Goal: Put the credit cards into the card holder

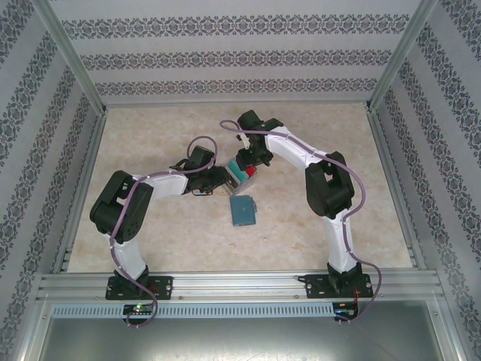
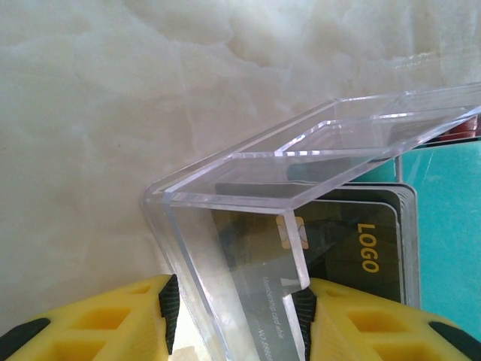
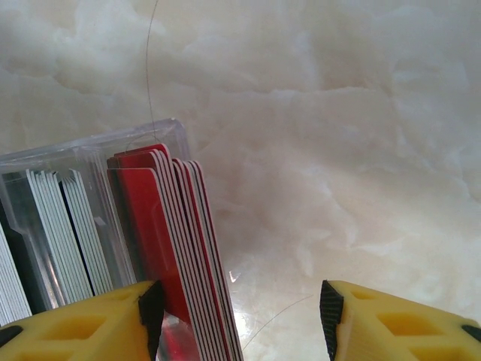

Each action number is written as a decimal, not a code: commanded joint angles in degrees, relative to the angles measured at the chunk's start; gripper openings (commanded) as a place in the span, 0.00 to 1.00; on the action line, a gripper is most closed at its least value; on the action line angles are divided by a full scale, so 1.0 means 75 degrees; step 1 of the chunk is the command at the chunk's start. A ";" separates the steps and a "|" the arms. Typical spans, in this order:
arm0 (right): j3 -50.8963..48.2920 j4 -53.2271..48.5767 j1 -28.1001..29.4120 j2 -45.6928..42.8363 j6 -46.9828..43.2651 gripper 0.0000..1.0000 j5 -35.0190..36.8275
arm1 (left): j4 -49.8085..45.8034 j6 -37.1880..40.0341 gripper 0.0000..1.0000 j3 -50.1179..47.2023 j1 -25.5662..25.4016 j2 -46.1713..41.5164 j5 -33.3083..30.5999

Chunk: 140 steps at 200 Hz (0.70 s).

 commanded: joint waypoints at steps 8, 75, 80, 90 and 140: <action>0.0178 -0.0253 0.0040 -0.0162 -0.0190 0.58 0.0575 | -0.0593 0.0203 0.47 -0.0052 -0.0091 0.0183 -0.0298; 0.0160 -0.0186 0.0158 -0.0380 -0.0295 0.56 0.0724 | -0.0581 0.0180 0.47 -0.0057 -0.0084 0.0168 -0.0257; 0.0160 -0.0183 0.0158 -0.0384 -0.0301 0.56 0.0731 | -0.0579 0.0180 0.47 -0.0047 -0.0085 0.0163 -0.0262; 0.0169 -0.0196 0.0157 -0.0371 -0.0317 0.56 0.0694 | -0.0585 0.0192 0.47 -0.0052 -0.0084 0.0159 -0.0262; 0.0171 -0.0180 0.0175 -0.0413 -0.0292 0.47 0.0680 | -0.0580 0.0179 0.47 -0.0039 -0.0093 0.0186 -0.0237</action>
